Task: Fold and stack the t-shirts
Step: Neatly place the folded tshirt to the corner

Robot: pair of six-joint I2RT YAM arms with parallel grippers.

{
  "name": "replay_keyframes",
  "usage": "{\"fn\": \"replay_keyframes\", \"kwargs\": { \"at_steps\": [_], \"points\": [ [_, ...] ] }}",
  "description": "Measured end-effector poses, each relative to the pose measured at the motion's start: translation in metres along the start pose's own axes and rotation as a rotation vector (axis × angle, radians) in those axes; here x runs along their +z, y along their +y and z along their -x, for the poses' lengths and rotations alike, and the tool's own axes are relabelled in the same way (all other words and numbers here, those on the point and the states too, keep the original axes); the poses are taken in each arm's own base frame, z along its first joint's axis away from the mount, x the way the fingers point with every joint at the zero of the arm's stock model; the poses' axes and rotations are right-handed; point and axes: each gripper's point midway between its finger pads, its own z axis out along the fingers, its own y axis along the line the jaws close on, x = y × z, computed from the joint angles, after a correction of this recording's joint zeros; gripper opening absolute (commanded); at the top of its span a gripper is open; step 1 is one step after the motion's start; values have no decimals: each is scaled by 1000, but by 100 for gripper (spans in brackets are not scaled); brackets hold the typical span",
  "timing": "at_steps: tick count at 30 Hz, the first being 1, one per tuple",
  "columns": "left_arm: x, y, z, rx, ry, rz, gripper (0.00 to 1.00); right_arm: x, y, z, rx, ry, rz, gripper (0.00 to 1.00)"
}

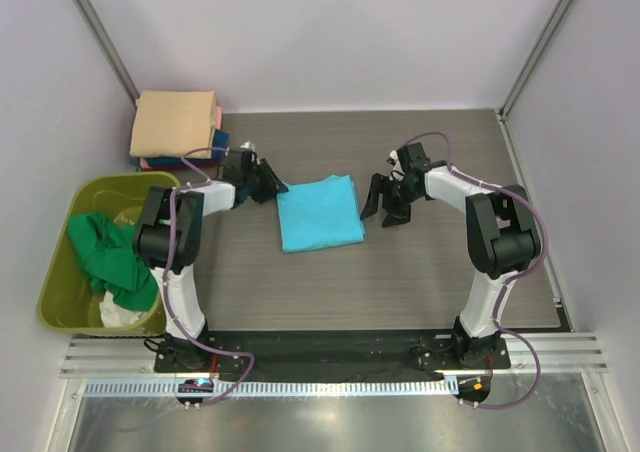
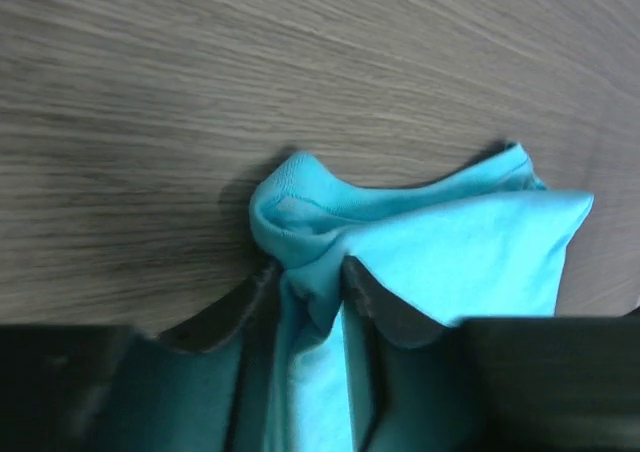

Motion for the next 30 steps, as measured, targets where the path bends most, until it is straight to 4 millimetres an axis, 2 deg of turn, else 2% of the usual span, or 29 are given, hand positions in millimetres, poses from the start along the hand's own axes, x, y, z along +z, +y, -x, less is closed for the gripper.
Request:
{"fn": "replay_keyframes", "kwargs": {
  "at_steps": [1,4,10,13,17,22,25,30],
  "points": [
    [3,0,-1,-6,-4,-6,16,1,-1,-2,2,4,-1,75],
    [8,-2,-8,-6,-14,-43,0,3,-5,-6,7,12,-2,74],
    [7,-8,-11,4,-2,-78,0,4,-4,-5,5,-2,17,74],
    [4,-15,-4,25,29,-51,0,-1,1,-5,6,-17,36,73],
    [-7,-41,26,81,18,-56,0,-18,13,-6,5,-61,75,73],
    [-30,-71,72,168,-29,-76,0,-50,35,-1,-23,-149,140,74],
    [-44,-76,96,206,-54,-67,0,-68,46,-3,-39,-188,174,74],
    [-74,-72,133,249,-83,-21,0,-86,55,-8,-51,-222,208,74]
  ]
}}
